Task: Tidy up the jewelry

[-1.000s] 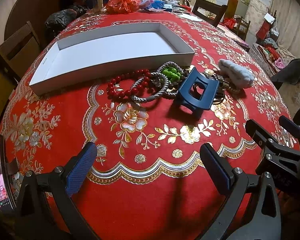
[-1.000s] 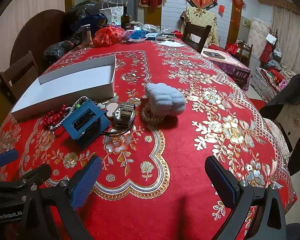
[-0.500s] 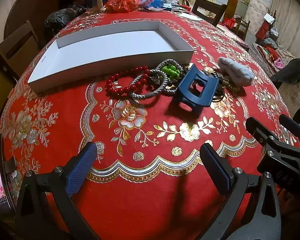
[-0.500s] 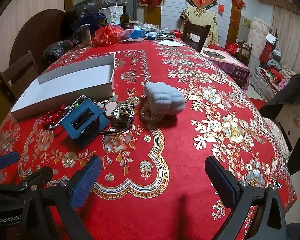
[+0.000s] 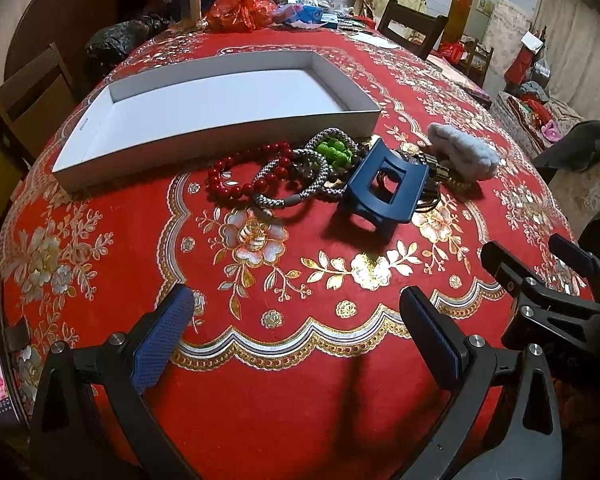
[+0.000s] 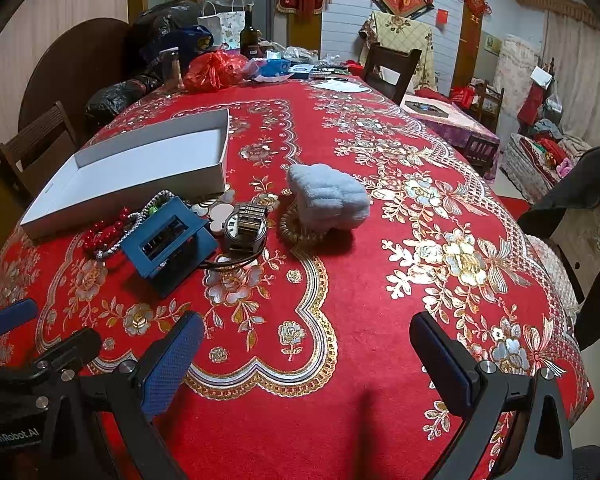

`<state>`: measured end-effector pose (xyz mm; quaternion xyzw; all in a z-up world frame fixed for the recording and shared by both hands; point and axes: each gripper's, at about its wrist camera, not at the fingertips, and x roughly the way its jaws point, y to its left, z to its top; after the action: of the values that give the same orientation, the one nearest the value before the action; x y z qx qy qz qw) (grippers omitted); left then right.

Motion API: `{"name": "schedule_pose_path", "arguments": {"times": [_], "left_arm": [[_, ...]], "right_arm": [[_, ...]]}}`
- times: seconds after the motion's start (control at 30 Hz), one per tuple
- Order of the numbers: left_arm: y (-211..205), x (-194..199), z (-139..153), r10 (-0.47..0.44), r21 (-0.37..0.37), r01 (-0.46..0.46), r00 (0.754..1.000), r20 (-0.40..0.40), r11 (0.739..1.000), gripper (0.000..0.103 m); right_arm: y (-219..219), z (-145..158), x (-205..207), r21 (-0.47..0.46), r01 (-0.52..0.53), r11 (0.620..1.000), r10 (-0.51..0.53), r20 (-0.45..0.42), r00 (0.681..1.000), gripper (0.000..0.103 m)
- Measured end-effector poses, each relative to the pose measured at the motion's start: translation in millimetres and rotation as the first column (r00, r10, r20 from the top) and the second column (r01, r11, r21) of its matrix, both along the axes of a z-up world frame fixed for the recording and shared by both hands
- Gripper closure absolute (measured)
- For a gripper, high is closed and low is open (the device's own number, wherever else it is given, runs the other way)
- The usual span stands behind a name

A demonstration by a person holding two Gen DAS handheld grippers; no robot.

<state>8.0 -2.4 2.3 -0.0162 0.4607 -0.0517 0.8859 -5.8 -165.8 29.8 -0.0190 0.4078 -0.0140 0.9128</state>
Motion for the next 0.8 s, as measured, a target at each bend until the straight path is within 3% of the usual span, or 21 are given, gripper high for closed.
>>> {"name": "schedule_pose_path", "arguments": {"times": [0.8], "left_arm": [[-1.6, -2.6, -0.8, -0.007, 0.006, 0.007, 1.0, 0.001, 1.0, 0.001]], "right_arm": [[0.1, -0.4, 0.1, -0.002, -0.001, 1.0, 0.001, -0.002, 1.0, 0.0]]}}
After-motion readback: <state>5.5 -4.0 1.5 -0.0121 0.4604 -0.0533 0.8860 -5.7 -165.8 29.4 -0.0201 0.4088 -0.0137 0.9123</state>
